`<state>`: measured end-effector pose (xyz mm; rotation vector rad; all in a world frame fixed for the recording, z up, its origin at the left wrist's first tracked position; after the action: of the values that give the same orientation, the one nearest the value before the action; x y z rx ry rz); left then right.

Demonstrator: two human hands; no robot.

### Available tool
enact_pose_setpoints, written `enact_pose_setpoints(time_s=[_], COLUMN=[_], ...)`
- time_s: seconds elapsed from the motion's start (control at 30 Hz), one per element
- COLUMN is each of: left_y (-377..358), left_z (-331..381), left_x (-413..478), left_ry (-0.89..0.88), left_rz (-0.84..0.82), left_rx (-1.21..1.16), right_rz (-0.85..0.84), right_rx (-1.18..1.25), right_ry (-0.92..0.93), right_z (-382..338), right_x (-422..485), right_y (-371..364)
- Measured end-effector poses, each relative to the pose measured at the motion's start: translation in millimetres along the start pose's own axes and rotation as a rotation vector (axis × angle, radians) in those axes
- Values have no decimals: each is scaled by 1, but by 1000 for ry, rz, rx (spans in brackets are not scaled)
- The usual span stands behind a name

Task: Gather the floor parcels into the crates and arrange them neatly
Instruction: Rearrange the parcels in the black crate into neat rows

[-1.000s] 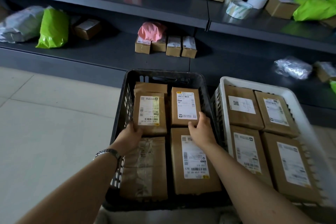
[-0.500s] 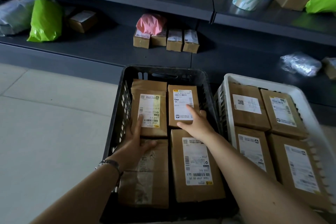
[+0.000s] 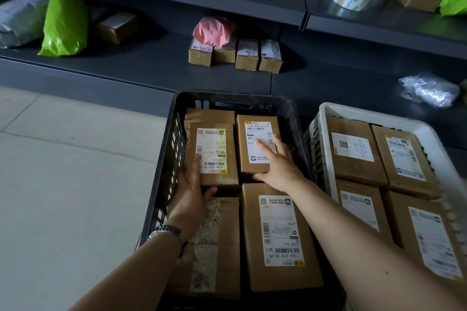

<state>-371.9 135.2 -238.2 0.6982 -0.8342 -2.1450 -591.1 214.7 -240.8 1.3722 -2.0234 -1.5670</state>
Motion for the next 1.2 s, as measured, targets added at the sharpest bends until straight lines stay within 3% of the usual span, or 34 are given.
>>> enact_pose_setpoints(time_s=[0.17, 0.33, 0.47, 0.6, 0.67, 0.77, 0.97, 1.2], left_y=[3, -9, -13, -39, -50, -53, -69, -56], left_z=[10, 28, 33, 60, 59, 55, 77, 73], left_x=[3, -3, -21, -63, -79, -92, -106, -74], left_ry=[-71, -254, -405, -615, -599, -629, -777, -650], left_rz=[77, 43, 48, -172, -308, -367, -306, -249], left_rx=[190, 358, 517, 430, 410, 478, 522, 410], right_rz=[13, 154, 223, 337, 355, 375, 308, 267], right_rx=[-65, -230, -157, -24, 36, 58, 14, 163], right_ry=[1, 117, 93, -42, -70, -52, -116, -179], right_z=[1, -17, -10, 10, 13, 10, 6, 1], right_x=[7, -1, -44, -99, -115, -130, -119, -58], right_y=[-3, 7, 0, -16, -21, -21, -21, 4])
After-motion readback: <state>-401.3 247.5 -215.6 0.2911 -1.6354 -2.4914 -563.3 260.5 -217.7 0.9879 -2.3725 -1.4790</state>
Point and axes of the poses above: each hand's wrist, its own x-axis towards the middle knuckle, its own y-axis out of the back of the hand, z = x × y, the point moved 9 cm from there along x, towards the middle knuckle, and after that the axes turned 1 degree about z, right-handed, at the moved point
